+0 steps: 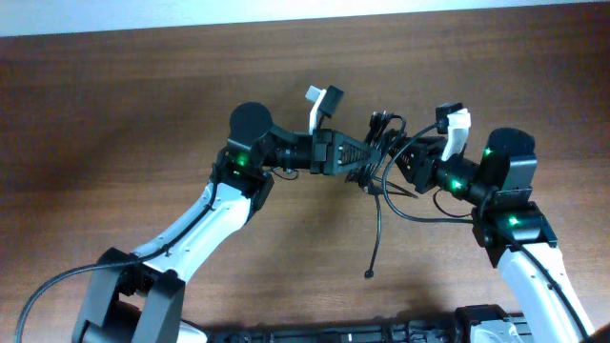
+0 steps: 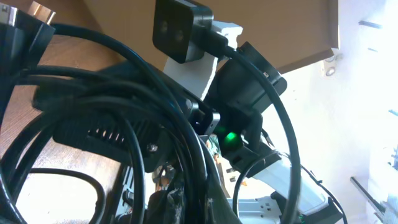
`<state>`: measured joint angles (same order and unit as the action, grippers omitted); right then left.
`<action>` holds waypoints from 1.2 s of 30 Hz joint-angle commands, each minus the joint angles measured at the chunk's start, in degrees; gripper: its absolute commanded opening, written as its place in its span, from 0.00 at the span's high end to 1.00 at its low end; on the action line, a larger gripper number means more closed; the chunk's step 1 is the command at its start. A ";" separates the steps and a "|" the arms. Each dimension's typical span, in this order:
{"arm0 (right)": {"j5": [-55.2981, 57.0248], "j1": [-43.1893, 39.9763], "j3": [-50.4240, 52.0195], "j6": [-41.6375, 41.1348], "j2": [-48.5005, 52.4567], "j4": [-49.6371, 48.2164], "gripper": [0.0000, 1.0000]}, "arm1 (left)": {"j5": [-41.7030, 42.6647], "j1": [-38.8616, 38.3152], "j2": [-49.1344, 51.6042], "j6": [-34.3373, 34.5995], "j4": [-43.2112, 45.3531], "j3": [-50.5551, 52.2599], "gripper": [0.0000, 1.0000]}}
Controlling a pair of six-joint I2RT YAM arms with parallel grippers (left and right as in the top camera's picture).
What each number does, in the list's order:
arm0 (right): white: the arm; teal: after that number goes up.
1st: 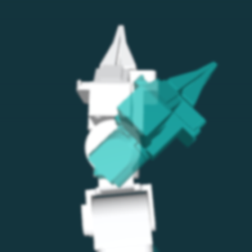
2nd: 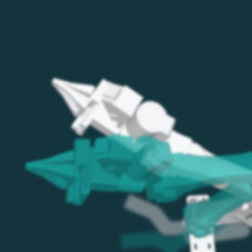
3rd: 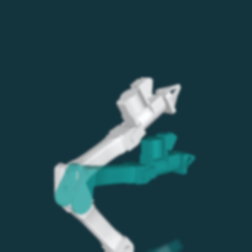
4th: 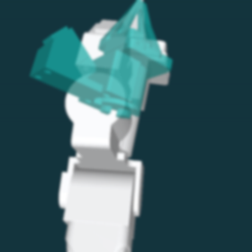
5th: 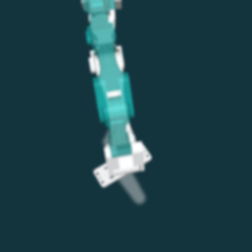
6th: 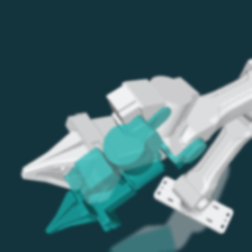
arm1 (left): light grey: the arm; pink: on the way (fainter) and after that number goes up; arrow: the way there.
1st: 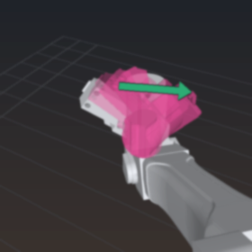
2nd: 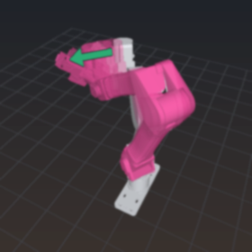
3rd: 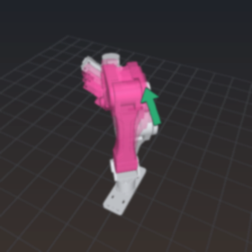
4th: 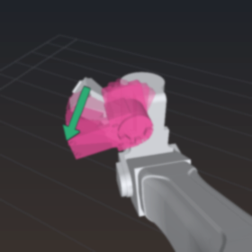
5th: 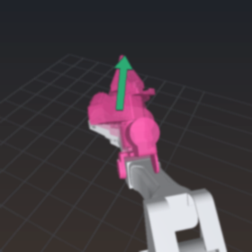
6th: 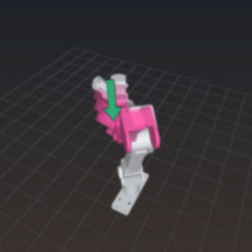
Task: Untangle cables
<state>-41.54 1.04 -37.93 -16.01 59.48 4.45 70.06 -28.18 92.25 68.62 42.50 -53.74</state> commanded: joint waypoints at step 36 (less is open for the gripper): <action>-18.25 -0.24 -0.98 0.48 1.64 -0.26 0.53 | -20.33 -1.84 -1.20 -8.98 -18.75 -0.74 1.00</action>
<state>-58.02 0.89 -38.46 -16.05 61.76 4.56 48.45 -29.91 92.14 55.83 23.00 -53.98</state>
